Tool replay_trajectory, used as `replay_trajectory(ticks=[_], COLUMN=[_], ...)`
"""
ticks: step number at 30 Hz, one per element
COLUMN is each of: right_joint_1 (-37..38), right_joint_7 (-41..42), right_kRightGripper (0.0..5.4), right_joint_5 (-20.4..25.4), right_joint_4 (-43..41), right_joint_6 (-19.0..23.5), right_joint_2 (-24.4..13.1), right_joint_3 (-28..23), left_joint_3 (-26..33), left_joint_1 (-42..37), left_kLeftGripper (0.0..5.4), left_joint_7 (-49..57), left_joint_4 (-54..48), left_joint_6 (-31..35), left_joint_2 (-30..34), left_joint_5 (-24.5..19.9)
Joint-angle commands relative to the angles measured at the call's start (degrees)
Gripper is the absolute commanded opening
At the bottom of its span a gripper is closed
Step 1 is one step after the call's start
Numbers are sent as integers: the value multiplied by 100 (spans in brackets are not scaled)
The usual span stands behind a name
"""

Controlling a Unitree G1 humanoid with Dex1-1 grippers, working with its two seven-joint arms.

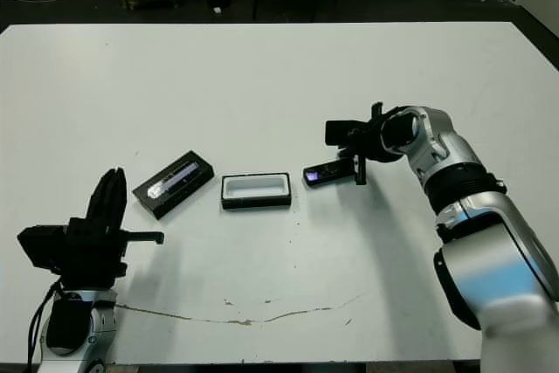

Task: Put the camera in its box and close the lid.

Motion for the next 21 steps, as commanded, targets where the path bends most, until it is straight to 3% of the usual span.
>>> replay_trajectory(ticks=[1, 7, 13, 21], right_joint_1=[188, 413, 648, 878], right_joint_7=[211, 316, 413, 874], right_kRightGripper=[1, 1, 1, 1], right_joint_5=[44, -64, -22, 213], right_joint_4=[28, -516, -893, -1338], right_joint_6=[304, 372, -270, 115], right_joint_2=[-33, -243, -530, -660], right_joint_3=[-21, 59, 71, -8], left_joint_3=[6, -17, -28, -14], left_joint_1=[84, 113, 128, 116], left_kLeftGripper=[0, 0, 0, 0], left_joint_7=[21, 59, 117, 118], left_joint_4=[101, 86, 139, 223], left_joint_6=[23, 12, -71, -164], left_joint_2=[9, -4, -17, -25], left_joint_5=[16, 42, 101, 44])
